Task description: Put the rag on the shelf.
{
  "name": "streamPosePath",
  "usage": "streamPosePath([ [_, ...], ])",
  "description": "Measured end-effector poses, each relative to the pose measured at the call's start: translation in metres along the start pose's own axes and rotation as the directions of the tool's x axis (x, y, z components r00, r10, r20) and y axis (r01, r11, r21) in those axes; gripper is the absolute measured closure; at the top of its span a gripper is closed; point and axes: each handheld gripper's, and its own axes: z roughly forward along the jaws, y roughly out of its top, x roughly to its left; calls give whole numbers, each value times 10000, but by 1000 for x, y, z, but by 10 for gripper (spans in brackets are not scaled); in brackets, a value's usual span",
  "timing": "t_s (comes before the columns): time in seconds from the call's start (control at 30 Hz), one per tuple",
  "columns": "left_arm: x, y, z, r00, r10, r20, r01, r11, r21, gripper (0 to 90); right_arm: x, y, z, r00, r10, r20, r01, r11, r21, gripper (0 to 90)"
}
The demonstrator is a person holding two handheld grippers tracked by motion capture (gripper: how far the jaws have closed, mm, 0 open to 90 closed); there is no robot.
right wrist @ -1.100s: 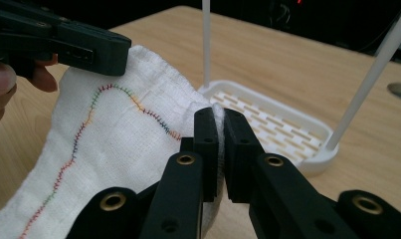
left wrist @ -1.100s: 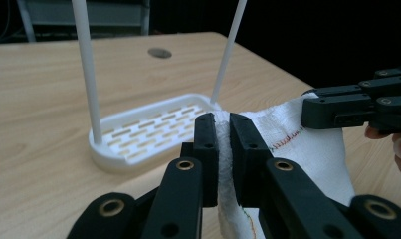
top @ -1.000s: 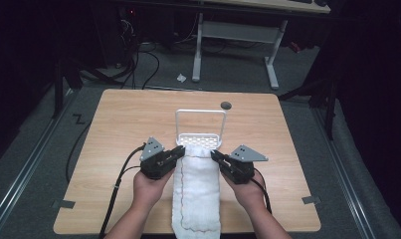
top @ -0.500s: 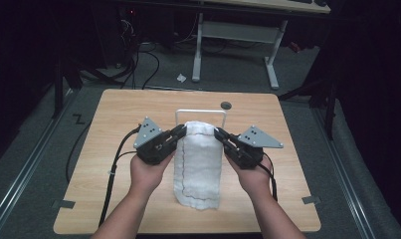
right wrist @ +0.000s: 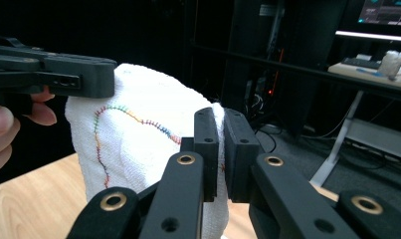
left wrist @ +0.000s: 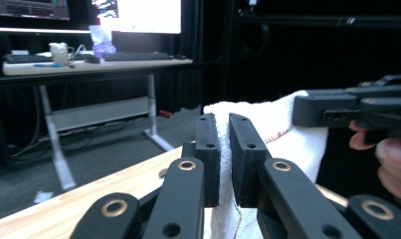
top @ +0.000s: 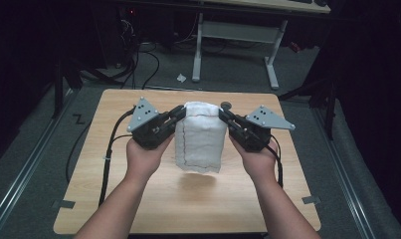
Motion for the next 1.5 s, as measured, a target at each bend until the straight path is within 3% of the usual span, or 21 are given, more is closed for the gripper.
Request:
streamPosePath([
  [0.23,3,20,8,9995,302,-64,-303,9995,-49,837,-5,13,1,9999,-10,160,11,10000,-84,862],
  [0.3,5,24,11,9998,203,-53,-203,9998,-67,837,-11,19,3,9999,-20,122,20,10000,-59,862],
  [0.53,15,41,32,9980,565,-284,-566,9984,-12,837,-27,32,14,9989,-26,466,30,10000,-68,862],
  [0.7,26,39,53,9945,912,-523,-894,9954,351,837,-40,32,28,9974,131,710,-137,9999,86,862],
  [0.83,38,38,65,9948,815,-613,-778,9951,602,837,-55,33,43,9968,482,640,-489,9988,98,863],
  [1.03,50,45,72,9912,1133,-691,-1082,9914,731,835,-64,41,60,9967,326,739,-356,9986,389,863],
  [1.17,58,51,79,9946,752,-712,-704,9953,670,836,-70,44,67,9957,608,698,-632,9974,336,863],
  [1.3,66,56,91,9926,770,-941,-715,9956,599,836,-80,48,75,9941,915,589,-920,9957,58,863],
  [1.5,77,52,112,9848,1145,-1305,-1030,9904,918,835,-95,48,92,9916,1063,741,-1090,9935,329,862],
])
